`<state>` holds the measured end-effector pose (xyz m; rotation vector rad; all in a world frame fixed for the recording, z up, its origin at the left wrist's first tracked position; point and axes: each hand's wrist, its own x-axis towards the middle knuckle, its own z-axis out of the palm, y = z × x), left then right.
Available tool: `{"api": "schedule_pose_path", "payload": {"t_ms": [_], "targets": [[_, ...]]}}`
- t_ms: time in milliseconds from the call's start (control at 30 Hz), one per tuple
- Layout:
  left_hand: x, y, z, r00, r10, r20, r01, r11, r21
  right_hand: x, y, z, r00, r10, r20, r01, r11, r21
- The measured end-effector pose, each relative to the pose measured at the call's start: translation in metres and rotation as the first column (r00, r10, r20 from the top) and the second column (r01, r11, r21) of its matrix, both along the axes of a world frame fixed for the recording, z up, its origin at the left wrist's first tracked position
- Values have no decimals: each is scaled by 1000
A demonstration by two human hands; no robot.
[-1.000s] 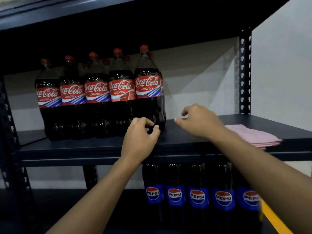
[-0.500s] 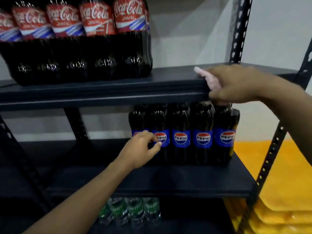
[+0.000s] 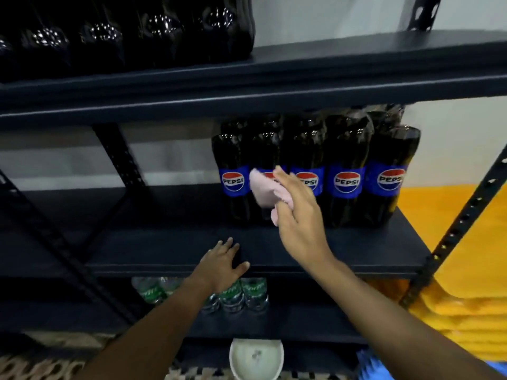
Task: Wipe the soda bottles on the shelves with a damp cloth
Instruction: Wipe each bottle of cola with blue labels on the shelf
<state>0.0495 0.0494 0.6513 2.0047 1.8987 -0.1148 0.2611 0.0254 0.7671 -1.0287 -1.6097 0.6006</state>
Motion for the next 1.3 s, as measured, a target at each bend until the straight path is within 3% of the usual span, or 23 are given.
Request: {"api": "schedule_pose_path", "payload": {"t_ms": [100, 167, 233, 300, 367, 433, 500, 567, 633, 733, 800, 1100, 1200, 1300], "targets": [[-4, -6, 3, 999, -20, 30, 20, 1000, 7, -24, 10, -31, 979, -21, -204, -61, 919, -389], [-10, -7, 3, 997, -30, 74, 28, 999, 26, -36, 16, -44, 954, -79, -289, -96, 834, -543], [-19, -7, 1, 994, -45, 99, 42, 999, 32, -46, 22, -52, 930, -107, -351, -135, 790, -598], [-31, -1, 1, 992, -54, 114, 50, 998, 39, -54, 30, -54, 932, -106, -345, -108, 831, -546], [-45, 6, 1, 991, -55, 122, 50, 998, 47, -61, 35, -50, 977, -118, -179, 40, 920, -390], [-60, 13, -1, 991, -76, 107, 69, 995, 66, -65, 32, -52, 974, -150, 171, 175, 974, -141], [-78, 22, -2, 989, -112, 93, 104, 990, 91, -78, 26, -70, 791, -88, 605, 154, 986, -57], [-95, 30, -5, 983, -167, 80, 159, 983, 96, -100, 17, -100, 542, 199, 816, 147, 934, -325], [-102, 32, -7, 973, -217, 83, 210, 974, 84, -115, 12, -124, 437, 344, 831, 236, 848, -475], [-112, 30, -15, 957, -286, 48, 281, 956, 87, -139, 16, -127, 506, 274, 818, 346, 804, -483], [-114, 29, -21, 950, -311, 21, 307, 946, 105, -150, 18, -125, 503, 231, 833, 411, 784, -466], [-115, 24, -22, 943, -333, 30, 324, 933, 157, -140, 21, -132, 414, 75, 907, 383, 890, -249], [-112, 28, -18, 959, -266, 100, 243, 951, 193, -135, 30, -131, 446, 67, 893, 378, 890, -255], [-93, 39, 2, 945, -71, 320, 3, 978, 209, -126, 34, -130, 457, 82, 886, 384, 880, -280]]}}
